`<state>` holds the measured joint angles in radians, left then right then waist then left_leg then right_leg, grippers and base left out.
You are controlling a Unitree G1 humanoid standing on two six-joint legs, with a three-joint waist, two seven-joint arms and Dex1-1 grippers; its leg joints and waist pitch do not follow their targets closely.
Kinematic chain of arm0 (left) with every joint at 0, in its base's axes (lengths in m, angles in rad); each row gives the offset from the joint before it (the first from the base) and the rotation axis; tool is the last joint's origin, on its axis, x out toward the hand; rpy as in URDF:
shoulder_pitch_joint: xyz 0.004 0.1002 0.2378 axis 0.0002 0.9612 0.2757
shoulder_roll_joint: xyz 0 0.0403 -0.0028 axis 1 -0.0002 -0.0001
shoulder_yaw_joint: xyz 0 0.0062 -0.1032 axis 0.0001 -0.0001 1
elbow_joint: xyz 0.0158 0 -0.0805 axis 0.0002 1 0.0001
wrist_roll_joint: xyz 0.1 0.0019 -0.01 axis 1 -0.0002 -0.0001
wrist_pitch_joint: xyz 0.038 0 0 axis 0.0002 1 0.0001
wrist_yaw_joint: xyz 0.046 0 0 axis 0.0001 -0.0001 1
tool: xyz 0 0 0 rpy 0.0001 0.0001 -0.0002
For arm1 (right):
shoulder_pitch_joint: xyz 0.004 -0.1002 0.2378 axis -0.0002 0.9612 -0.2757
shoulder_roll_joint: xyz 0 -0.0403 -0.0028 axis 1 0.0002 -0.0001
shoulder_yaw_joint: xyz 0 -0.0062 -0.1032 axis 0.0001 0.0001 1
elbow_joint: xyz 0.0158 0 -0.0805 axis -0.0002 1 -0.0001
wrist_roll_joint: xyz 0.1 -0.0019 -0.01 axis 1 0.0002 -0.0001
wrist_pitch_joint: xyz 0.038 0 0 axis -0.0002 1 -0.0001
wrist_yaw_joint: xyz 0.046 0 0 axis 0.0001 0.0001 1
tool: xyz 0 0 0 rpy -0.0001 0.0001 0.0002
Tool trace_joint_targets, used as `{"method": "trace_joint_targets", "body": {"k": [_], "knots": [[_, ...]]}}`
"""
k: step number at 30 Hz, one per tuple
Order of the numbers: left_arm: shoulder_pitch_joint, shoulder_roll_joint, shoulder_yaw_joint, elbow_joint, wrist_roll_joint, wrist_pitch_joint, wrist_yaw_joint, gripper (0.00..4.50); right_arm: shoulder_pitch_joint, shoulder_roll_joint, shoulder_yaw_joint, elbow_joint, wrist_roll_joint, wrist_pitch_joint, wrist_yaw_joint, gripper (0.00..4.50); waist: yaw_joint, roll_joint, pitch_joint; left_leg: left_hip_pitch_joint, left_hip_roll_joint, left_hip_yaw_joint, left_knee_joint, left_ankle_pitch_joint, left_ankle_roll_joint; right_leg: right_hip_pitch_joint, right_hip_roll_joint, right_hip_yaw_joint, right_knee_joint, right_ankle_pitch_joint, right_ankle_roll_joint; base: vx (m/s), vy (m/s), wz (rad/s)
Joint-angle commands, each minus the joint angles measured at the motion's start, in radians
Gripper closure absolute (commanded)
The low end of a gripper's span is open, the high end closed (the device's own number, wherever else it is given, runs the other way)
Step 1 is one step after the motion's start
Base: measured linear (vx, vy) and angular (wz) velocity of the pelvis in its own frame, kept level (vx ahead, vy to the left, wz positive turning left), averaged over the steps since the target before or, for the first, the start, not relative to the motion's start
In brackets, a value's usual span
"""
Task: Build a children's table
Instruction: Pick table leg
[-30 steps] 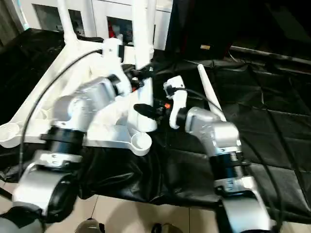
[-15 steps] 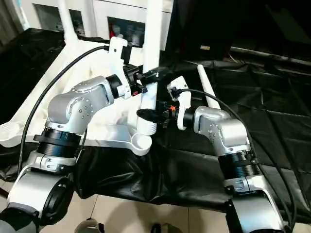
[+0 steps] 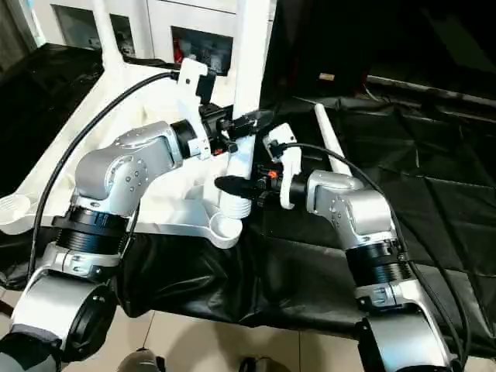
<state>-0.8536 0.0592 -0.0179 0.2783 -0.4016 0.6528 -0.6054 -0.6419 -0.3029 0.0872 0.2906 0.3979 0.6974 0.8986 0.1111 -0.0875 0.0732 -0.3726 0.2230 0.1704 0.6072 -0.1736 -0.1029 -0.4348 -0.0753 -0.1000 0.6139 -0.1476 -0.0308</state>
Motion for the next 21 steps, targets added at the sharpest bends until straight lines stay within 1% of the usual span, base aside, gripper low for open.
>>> {"method": "trace_joint_targets", "body": {"k": [1,2,5,7,8,10,19,20,21], "knots": [[0.004,-0.009,-0.006,-0.031,-0.021,0.012,-0.012,2.62,-0.025,-0.001,-0.024,0.014,0.009,0.013,-0.014,1.80,-0.001,-0.009,-0.091,0.000,0.001,0.010,-0.056,-0.085,0.030,0.081,-0.056,0.047,-0.070,-0.266,-0.096,0.000,0.000,0.00],[0.003,-0.010,-0.004,-0.030,-0.022,0.012,-0.011,2.62,-0.026,0.001,-0.027,0.016,0.011,0.014,-0.015,1.85,-0.002,-0.010,-0.091,0.000,0.000,0.010,-0.056,-0.085,0.030,0.082,-0.056,0.047,-0.070,-0.267,-0.096,0.000,0.000,0.00],[0.002,-0.010,0.003,-0.031,-0.027,0.014,-0.007,2.62,-0.028,0.009,-0.040,0.022,0.022,0.017,-0.019,2.23,-0.002,-0.009,-0.092,0.001,0.000,0.010,-0.056,-0.086,0.028,0.082,-0.056,0.047,-0.070,-0.265,-0.100,0.000,0.000,0.00],[0.002,-0.010,0.003,-0.031,-0.027,0.014,-0.007,2.62,-0.028,0.009,-0.040,0.022,0.022,0.017,-0.019,2.27,-0.001,-0.009,-0.091,0.001,0.001,0.010,-0.056,-0.088,0.028,0.082,-0.056,0.047,-0.069,-0.264,-0.101,0.000,0.000,0.00],[0.001,-0.009,0.006,-0.032,-0.028,0.015,-0.006,2.62,-0.029,0.010,-0.042,0.025,0.025,0.017,-0.019,2.41,-0.001,-0.009,-0.092,0.001,0.001,0.010,-0.056,-0.084,0.028,0.082,-0.057,0.048,-0.068,-0.258,-0.102,0.000,0.000,0.00],[0.001,-0.009,0.009,-0.031,-0.029,0.015,-0.005,2.62,-0.030,0.011,-0.043,0.027,0.027,0.018,-0.018,2.54,-0.001,-0.009,-0.092,0.001,0.001,0.009,-0.057,-0.082,0.027,0.082,-0.056,0.048,-0.067,-0.250,-0.104,0.000,0.000,0.00],[0.003,-0.002,0.012,-0.029,-0.027,0.010,-0.004,2.62,-0.029,0.009,-0.045,0.036,0.029,0.016,-0.014,2.57,-0.001,-0.011,-0.092,0.001,0.001,0.010,-0.056,-0.081,0.025,0.083,-0.056,0.048,-0.067,-0.248,-0.103,0.000,0.000,0.00],[0.000,-0.002,0.014,-0.022,-0.017,0.001,0.011,2.62,-0.030,0.008,-0.043,0.037,0.030,0.015,-0.015,2.57,-0.001,-0.010,-0.091,0.001,0.001,0.009,-0.057,-0.082,0.024,0.082,-0.057,0.048,-0.067,-0.250,-0.103,0.000,0.000,0.00],[-0.004,0.000,0.013,-0.015,-0.009,0.002,0.021,2.06,-0.030,0.007,-0.042,0.038,0.031,0.013,-0.016,2.57,-0.001,-0.011,-0.091,0.001,0.002,0.009,-0.057,-0.084,0.024,0.083,-0.057,0.048,-0.067,-0.252,-0.103,0.000,0.000,0.00]]}}
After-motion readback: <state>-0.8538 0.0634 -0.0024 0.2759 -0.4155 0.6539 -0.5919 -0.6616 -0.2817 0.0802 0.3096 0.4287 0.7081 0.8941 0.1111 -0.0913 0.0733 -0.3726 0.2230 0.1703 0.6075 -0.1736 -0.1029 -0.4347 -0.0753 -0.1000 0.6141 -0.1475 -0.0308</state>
